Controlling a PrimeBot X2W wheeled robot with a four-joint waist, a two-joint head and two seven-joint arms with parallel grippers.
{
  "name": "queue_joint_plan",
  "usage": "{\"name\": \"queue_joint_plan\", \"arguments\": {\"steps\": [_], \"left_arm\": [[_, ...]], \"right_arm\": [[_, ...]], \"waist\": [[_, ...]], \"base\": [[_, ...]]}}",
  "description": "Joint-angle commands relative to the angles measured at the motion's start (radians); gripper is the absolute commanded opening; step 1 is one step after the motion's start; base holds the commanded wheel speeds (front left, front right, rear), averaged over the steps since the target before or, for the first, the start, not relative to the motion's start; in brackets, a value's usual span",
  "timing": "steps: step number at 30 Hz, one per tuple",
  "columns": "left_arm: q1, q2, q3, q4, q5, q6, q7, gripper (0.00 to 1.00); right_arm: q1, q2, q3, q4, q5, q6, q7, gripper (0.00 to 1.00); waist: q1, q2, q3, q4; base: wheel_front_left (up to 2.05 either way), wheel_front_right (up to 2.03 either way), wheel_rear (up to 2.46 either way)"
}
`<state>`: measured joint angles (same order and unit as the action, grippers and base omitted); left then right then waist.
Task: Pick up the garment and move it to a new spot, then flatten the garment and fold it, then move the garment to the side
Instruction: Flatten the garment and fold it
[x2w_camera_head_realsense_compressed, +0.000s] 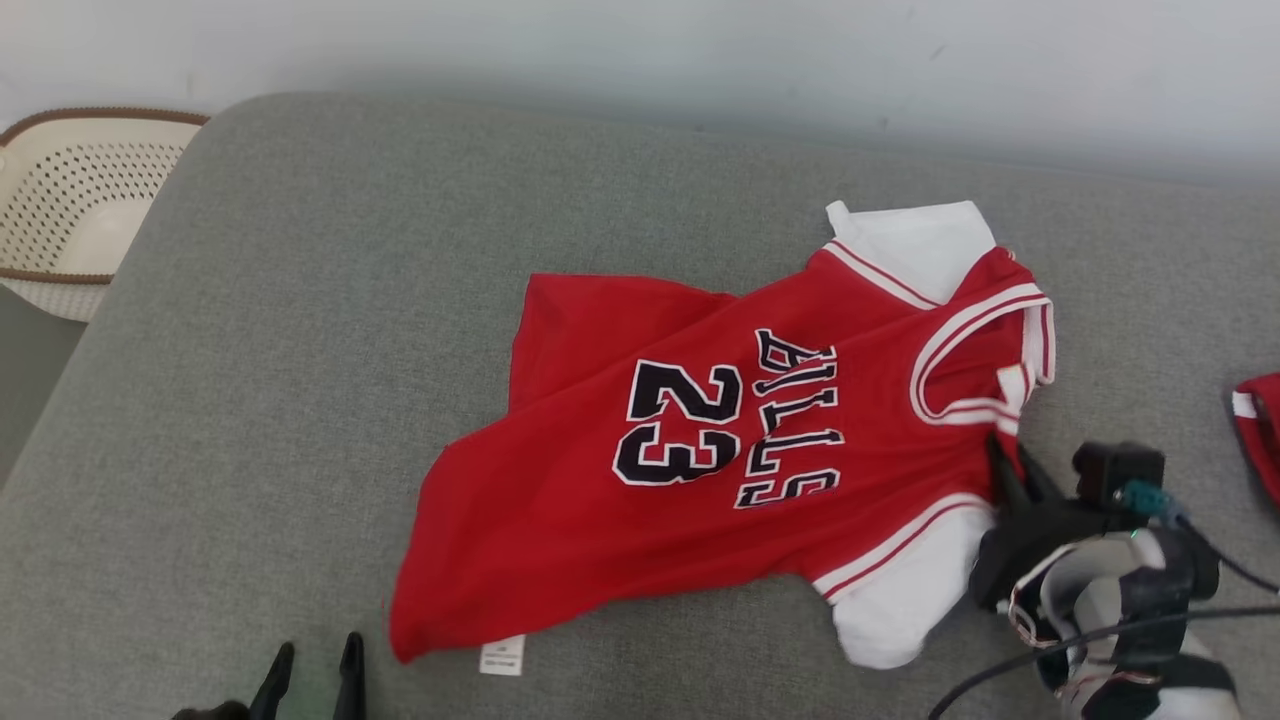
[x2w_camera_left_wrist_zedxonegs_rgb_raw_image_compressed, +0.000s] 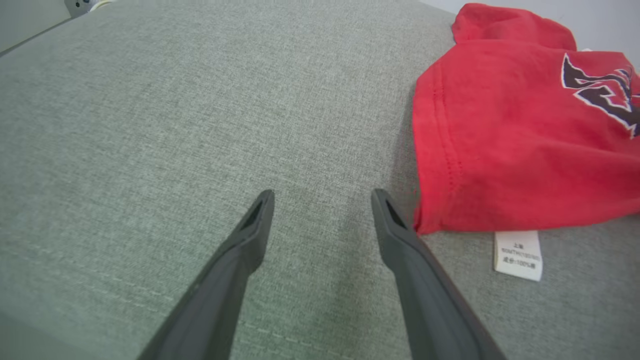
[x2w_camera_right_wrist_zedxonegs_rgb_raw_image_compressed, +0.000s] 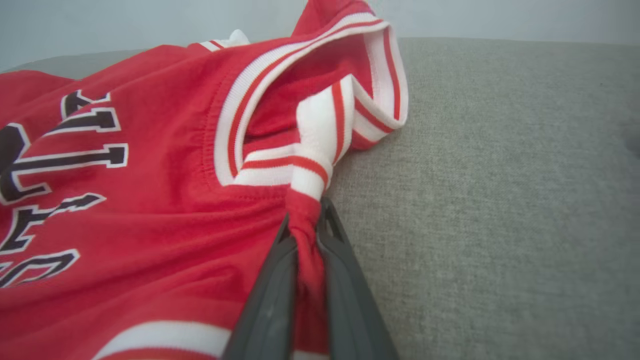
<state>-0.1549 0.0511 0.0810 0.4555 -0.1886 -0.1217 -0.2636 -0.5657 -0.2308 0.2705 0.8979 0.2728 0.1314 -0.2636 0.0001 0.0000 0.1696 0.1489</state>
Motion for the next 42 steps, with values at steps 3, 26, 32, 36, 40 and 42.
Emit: {"name": "queue_joint_plan", "arguments": {"steps": [3, 26, 32, 36, 40, 42], "left_arm": [[-0.018, -0.001, -0.021, -0.008, -0.011, 0.005, -0.001, 1.00], [0.026, 0.000, -0.094, -0.052, -0.055, 0.052, -0.001, 1.00], [0.044, 0.000, -0.097, -0.053, -0.060, 0.054, -0.001, 1.00], [0.057, 0.000, -0.100, -0.056, -0.061, 0.053, -0.001, 1.00], [0.058, 0.000, -0.101, -0.054, -0.065, 0.051, -0.001, 1.00], [0.054, 0.000, -0.102, -0.052, -0.065, 0.051, -0.001, 1.00]], "right_arm": [[-0.065, -0.024, -0.005, 0.014, -0.025, -0.001, -0.001, 0.00], [0.095, -0.060, -0.176, -0.152, -0.010, -0.001, 0.000, 1.00], [0.244, -0.029, -0.163, -0.232, -0.017, -0.001, 0.000, 1.00], [0.287, -0.008, -0.122, -0.253, -0.021, -0.001, -0.001, 1.00], [0.299, 0.013, -0.073, -0.262, -0.021, -0.001, 0.000, 1.00], [0.298, 0.015, -0.046, -0.269, -0.011, -0.001, -0.001, 1.00]], "waist": [[-0.0001, 0.0000, 0.026, 0.021], [-0.0001, 0.0000, -0.068, -0.022], [-0.0001, 0.0000, -0.094, -0.049], [-0.0001, 0.0000, -0.094, -0.053], [-0.0001, 0.0000, -0.085, -0.044], [-0.0001, 0.0000, -0.081, -0.037]], "base": [[0.00, 0.00, 0.00], [0.00, 0.00, 0.00], [0.00, 0.00, 0.00], [0.00, 0.00, 0.00], [0.00, 0.00, 0.00], [0.00, 0.00, 0.00]]}}
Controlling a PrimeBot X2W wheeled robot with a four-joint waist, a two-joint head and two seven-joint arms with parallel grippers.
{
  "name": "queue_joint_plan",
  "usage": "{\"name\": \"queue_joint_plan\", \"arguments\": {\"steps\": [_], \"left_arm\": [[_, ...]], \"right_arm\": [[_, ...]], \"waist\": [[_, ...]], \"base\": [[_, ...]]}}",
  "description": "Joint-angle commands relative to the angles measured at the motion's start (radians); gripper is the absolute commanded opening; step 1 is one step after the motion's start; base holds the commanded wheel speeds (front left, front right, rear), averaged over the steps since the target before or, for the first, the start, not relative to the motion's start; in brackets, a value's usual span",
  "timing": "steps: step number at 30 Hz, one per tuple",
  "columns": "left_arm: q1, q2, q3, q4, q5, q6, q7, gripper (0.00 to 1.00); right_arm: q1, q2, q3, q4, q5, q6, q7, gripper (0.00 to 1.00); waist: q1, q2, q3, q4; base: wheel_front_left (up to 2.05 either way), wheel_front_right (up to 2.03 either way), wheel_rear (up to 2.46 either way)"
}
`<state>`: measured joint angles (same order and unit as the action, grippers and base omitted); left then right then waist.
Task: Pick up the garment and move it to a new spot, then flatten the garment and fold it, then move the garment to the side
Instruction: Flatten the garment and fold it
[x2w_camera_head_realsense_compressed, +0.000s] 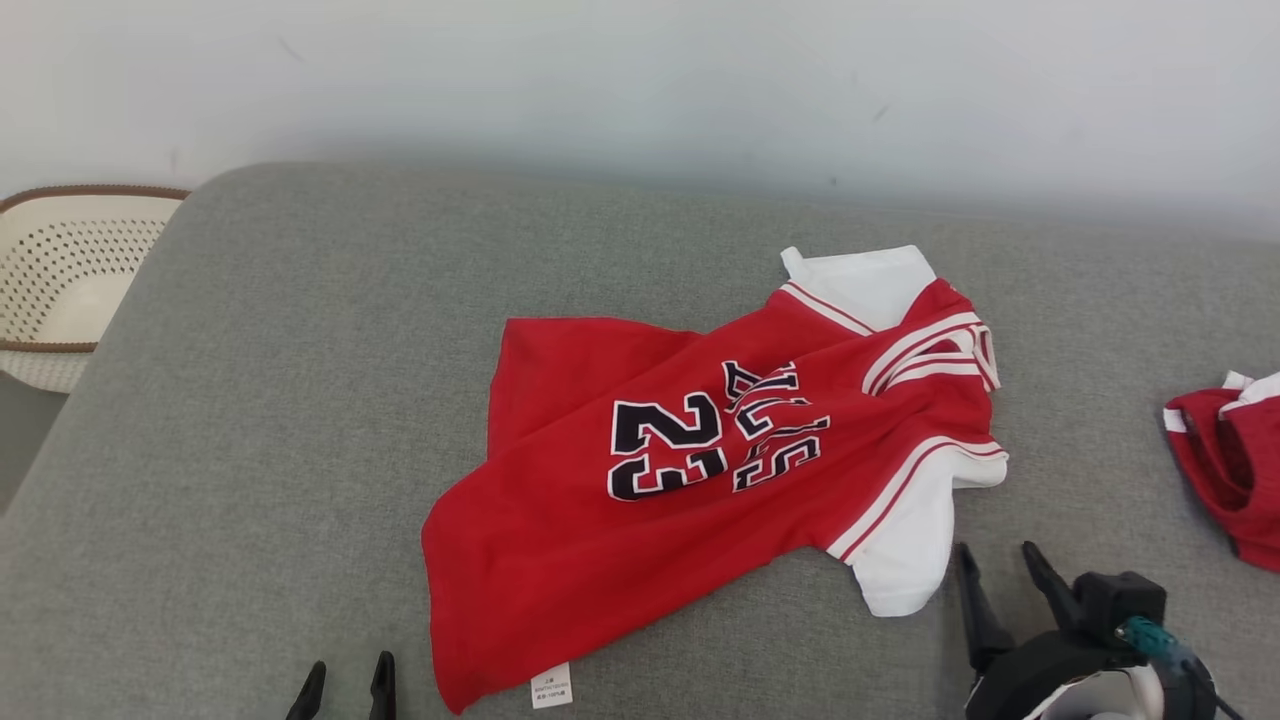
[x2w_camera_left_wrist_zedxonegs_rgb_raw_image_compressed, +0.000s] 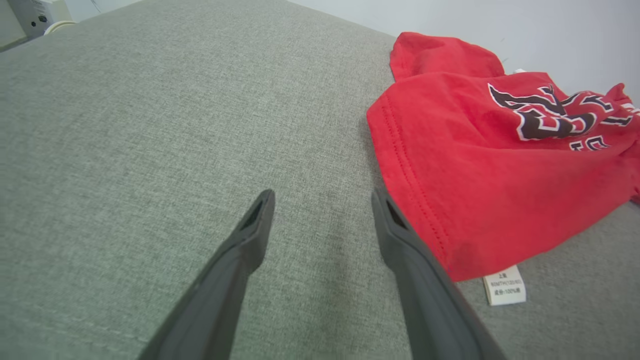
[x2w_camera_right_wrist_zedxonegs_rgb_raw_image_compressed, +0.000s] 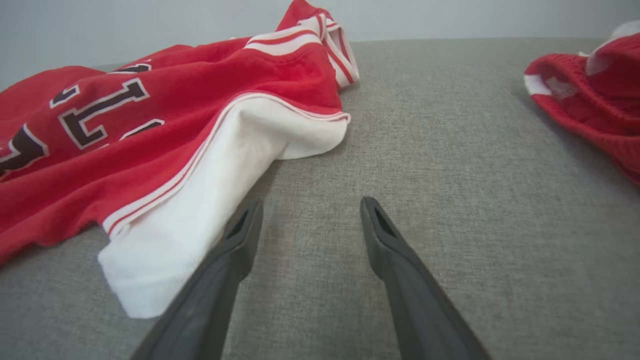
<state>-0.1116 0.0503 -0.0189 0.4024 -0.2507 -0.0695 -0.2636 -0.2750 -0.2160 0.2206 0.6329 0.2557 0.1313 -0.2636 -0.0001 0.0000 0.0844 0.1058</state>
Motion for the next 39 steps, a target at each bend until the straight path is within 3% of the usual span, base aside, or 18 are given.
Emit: {"name": "queue_joint_plan", "arguments": {"steps": [1, 14, 20, 36, 38, 39], "left_arm": [[0.011, 0.001, -0.002, 0.002, -0.003, -0.002, -0.001, 1.00], [0.034, 0.000, -0.002, 0.007, -0.010, 0.000, -0.001, 1.00], [0.026, 0.000, -0.011, 0.009, -0.009, -0.004, -0.001, 1.00], [0.006, 0.000, -0.023, 0.034, -0.024, -0.001, -0.001, 1.00], [-0.003, 0.000, -0.031, 0.032, -0.029, -0.002, -0.001, 1.00], [-0.007, 0.000, -0.034, 0.032, -0.033, -0.002, -0.001, 1.00]], "right_arm": [[0.007, 0.000, 0.004, -0.004, 0.006, -0.001, -0.001, 1.00], [0.069, -0.006, 0.116, -0.054, 0.055, -0.001, -0.001, 1.00], [0.024, 0.000, 0.125, -0.044, 0.041, -0.001, -0.001, 1.00], [-0.136, 0.003, 0.150, 0.129, -0.009, -0.001, -0.001, 1.00], [-0.155, 0.007, 0.143, 0.151, -0.007, -0.001, 0.000, 0.62], [-0.164, 0.008, 0.142, 0.160, -0.007, -0.001, 0.000, 0.34]], "waist": [[0.0001, 0.0000, 0.004, 0.006], [0.0001, 0.0000, -0.014, 0.014], [0.0001, 0.0000, -0.008, 0.012], [0.0001, 0.0000, 0.041, 0.066], [0.0001, 0.0000, 0.051, 0.071], [0.0001, 0.0000, 0.055, 0.073]], "base": [[0.00, 0.00, 0.00], [0.00, 0.00, 0.00], [0.00, 0.00, 0.00], [0.00, 0.00, 0.00], [0.00, 0.00, 0.00], [0.00, 0.00, 0.00]]}}
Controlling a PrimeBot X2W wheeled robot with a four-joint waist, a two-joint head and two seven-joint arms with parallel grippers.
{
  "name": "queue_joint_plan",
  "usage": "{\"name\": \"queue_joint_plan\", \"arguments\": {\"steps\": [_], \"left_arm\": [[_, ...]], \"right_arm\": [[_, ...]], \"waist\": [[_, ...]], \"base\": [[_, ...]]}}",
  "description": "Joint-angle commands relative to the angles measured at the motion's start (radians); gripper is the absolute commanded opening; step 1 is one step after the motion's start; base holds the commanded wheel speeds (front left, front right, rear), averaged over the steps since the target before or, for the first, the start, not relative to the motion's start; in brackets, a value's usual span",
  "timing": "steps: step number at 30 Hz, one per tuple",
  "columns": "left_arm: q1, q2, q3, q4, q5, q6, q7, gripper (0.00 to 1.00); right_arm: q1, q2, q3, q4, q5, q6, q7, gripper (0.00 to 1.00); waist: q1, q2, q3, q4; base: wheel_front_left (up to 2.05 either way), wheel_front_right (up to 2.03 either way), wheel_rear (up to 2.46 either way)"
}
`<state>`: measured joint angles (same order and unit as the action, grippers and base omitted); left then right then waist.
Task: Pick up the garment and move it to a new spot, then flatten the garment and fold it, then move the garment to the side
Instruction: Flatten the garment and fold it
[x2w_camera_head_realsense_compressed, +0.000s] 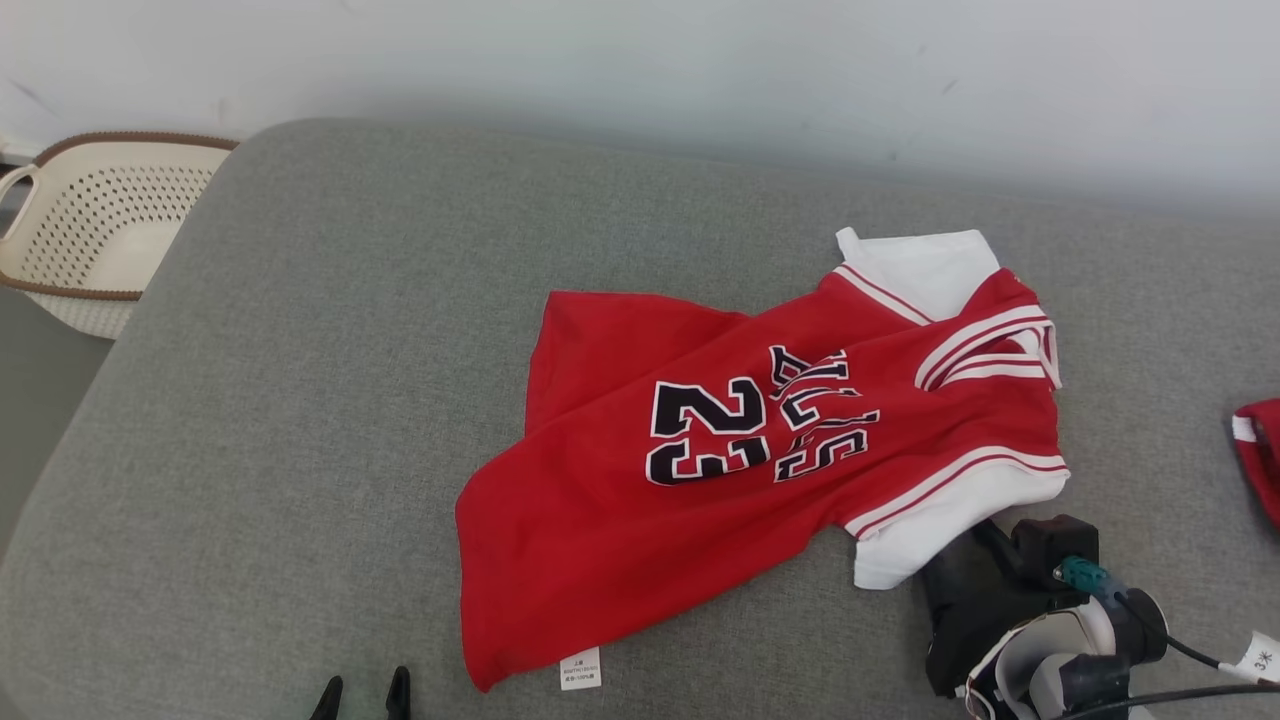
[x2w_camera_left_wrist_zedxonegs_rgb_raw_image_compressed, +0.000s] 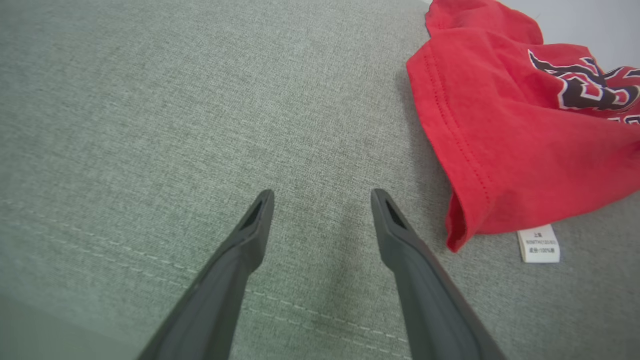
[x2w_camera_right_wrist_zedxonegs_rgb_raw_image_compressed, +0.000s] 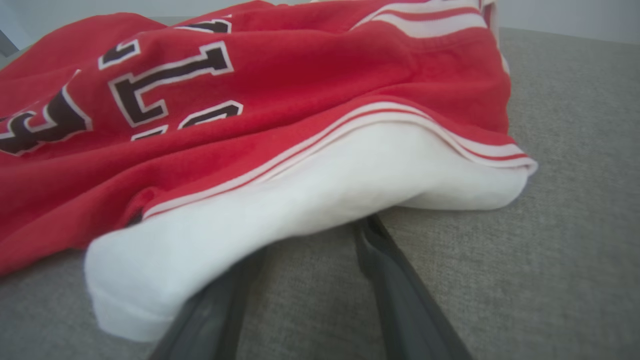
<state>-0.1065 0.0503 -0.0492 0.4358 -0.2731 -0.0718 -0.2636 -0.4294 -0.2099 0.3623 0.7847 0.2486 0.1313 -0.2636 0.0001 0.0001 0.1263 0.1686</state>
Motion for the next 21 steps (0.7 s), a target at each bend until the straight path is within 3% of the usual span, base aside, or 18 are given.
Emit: {"name": "queue_joint_plan", "arguments": {"steps": [1, 10, 21], "left_arm": [[-0.013, 0.000, -0.007, -0.001, -0.011, 0.001, -0.001, 1.00], [-0.009, 0.000, -0.001, -0.008, 0.004, -0.002, -0.001, 1.00], [0.050, 0.000, -0.014, -0.008, 0.001, -0.005, -0.001, 1.00]], "right_arm": [[-0.017, 0.003, -0.005, 0.020, 0.002, -0.001, 0.000, 0.00], [0.013, -0.006, -0.028, -0.018, 0.012, -0.001, 0.000, 0.00], [0.199, -0.030, -0.057, -0.223, 0.031, -0.001, -0.001, 0.00]], "waist": [[-0.0001, -0.0001, 0.016, 0.011], [-0.0001, -0.0001, -0.003, -0.016], [-0.0001, -0.0001, -0.095, -0.171]], "base": [[0.00, 0.00, 0.00], [0.00, 0.00, 0.00], [0.00, 0.00, 0.00]]}}
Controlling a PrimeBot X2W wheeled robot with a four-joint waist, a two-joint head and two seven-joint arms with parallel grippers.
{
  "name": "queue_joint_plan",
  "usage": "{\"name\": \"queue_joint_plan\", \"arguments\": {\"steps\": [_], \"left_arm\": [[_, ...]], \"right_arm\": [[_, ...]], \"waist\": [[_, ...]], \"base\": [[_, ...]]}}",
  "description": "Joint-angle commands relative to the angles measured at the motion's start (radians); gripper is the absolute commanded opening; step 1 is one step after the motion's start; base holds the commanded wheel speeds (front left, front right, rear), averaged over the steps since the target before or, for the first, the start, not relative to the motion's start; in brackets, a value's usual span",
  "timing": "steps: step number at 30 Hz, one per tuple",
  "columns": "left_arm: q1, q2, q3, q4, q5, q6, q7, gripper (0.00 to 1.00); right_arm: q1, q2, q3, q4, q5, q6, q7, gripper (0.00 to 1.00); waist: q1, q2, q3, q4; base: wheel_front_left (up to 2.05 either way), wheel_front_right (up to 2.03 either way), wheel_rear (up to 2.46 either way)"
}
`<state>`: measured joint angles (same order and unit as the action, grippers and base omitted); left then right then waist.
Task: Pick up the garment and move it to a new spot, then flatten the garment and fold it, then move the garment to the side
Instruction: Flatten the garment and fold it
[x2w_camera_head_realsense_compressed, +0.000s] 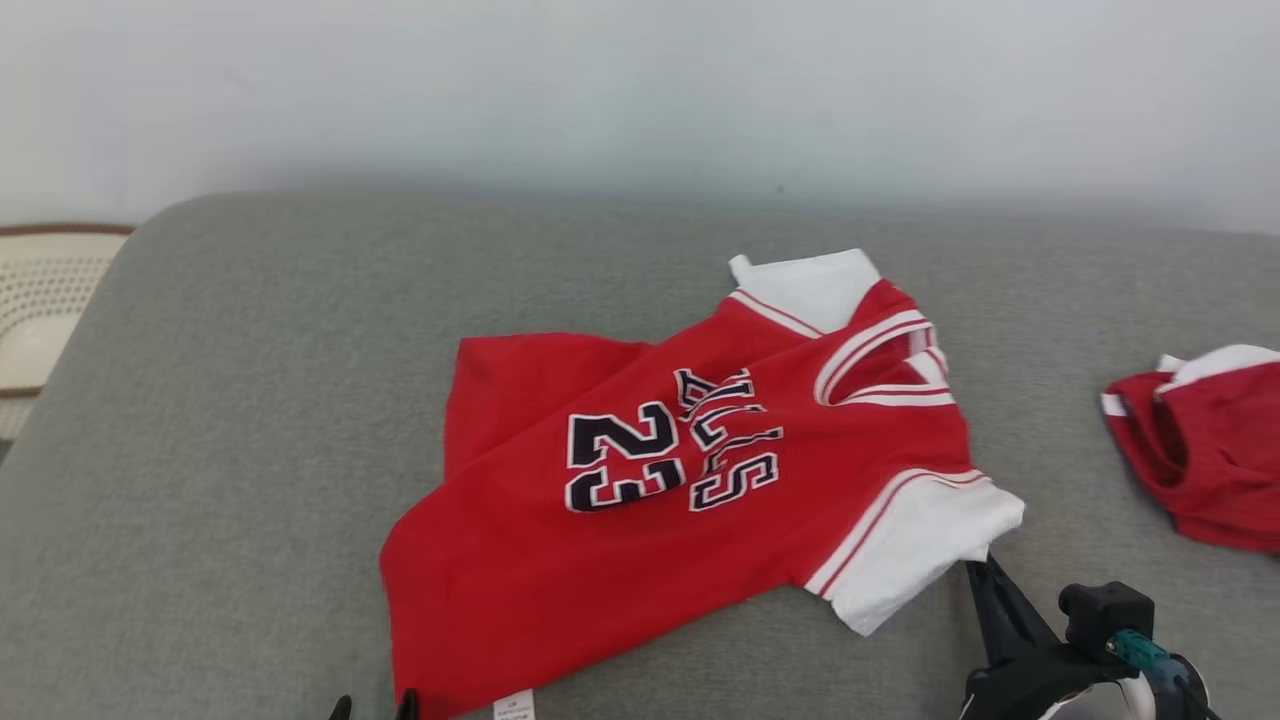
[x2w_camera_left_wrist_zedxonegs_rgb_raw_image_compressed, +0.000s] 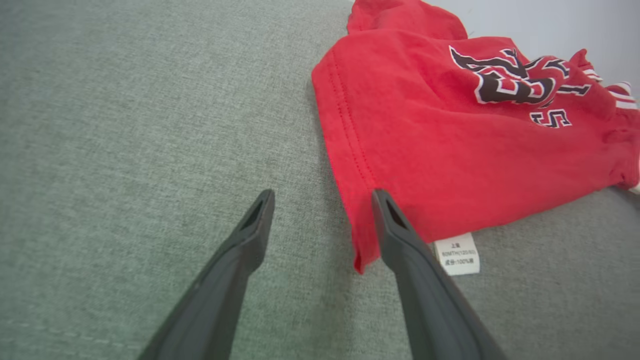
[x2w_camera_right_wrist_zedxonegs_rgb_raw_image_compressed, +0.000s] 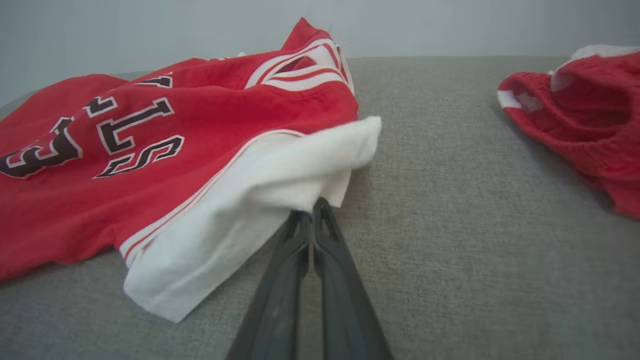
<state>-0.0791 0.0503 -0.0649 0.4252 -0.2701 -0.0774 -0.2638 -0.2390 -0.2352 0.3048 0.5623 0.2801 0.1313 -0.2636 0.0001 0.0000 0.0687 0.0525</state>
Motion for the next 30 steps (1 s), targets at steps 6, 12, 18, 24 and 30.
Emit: {"name": "queue_joint_plan", "arguments": {"steps": [6, 12, 18, 24, 30], "left_arm": [[0.023, 0.000, -0.005, 0.002, -0.013, 0.006, -0.001, 1.00], [0.026, 0.001, -0.002, 0.012, -0.016, 0.006, -0.001, 1.00], [0.021, 0.000, 0.004, 0.015, -0.015, 0.008, -0.001, 1.00], [0.016, 0.000, 0.006, 0.014, -0.009, 0.006, -0.001, 1.00], [0.015, 0.000, 0.007, 0.013, 0.009, 0.012, -0.001, 1.00]], "right_arm": [[0.054, -0.026, -0.010, -0.049, -0.004, -0.001, -0.001, 0.00], [0.104, -0.036, -0.045, -0.080, 0.006, -0.001, -0.001, 0.13], [0.166, -0.031, -0.098, -0.108, 0.002, -0.001, -0.001, 1.00], [0.222, -0.022, -0.169, -0.127, -0.019, -0.001, -0.001, 1.00], [0.223, -0.011, -0.184, -0.144, -0.033, -0.001, -0.001, 1.00]], "waist": [[-0.0001, 0.0000, -0.043, -0.120], [-0.0001, 0.0000, -0.040, -0.159], [-0.0001, 0.0000, -0.038, -0.179], [-0.0001, 0.0000, -0.037, -0.182], [-0.0001, 0.0000, -0.036, -0.173]], "base": [[0.00, 0.00, 0.00], [0.00, 0.00, 0.00], [0.00, 0.00, 0.00], [0.00, 0.00, 0.00], [0.00, 0.00, 0.00]]}}
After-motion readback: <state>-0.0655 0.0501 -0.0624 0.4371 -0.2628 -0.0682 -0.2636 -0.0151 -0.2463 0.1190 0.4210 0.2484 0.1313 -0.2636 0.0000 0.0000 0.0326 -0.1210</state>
